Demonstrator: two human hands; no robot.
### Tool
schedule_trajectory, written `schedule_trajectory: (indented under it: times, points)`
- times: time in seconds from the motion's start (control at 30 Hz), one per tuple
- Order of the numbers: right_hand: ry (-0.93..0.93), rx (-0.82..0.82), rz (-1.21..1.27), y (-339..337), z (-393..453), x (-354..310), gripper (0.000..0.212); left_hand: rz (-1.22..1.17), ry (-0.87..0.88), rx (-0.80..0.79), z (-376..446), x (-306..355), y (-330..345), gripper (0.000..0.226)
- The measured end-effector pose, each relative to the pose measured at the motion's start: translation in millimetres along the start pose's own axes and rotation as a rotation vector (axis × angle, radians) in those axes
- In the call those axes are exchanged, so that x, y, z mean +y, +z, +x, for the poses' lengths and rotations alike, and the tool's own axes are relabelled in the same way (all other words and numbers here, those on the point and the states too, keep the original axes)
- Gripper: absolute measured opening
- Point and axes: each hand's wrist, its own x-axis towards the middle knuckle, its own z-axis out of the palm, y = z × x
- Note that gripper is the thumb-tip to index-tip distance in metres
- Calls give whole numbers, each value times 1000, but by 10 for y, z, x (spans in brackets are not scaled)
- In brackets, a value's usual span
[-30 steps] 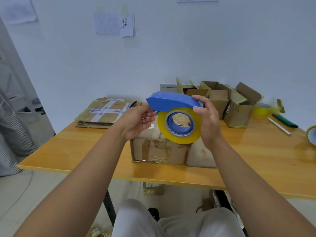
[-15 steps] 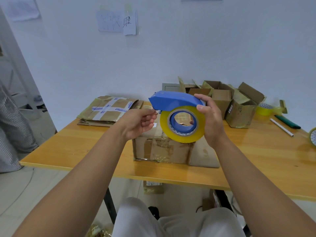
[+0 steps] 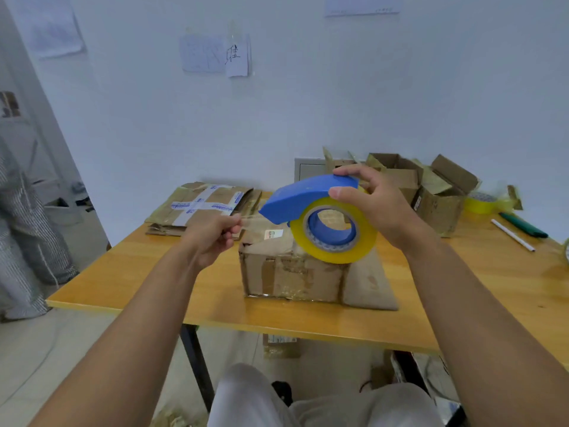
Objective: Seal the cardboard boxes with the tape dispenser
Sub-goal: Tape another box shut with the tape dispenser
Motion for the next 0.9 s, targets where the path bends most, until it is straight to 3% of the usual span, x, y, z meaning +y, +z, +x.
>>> schedule_trajectory:
  times: [0.2,0.4,0.67,0.9]
  points:
    - [28,-80,-96,-225,-117,9,32,109,2,20,3,-159,-170,13]
    - [55,-133,-190,-246,-87,-26,36,135,4,31,-17,-290,-218,12]
    - [66,-102,-248,-132,-34,-22,43,130,-2,77,-49,-349,-191,5]
    - [74,-63,-250,-144,-5,13,37,135,-42,42,-81,-432,-162,10]
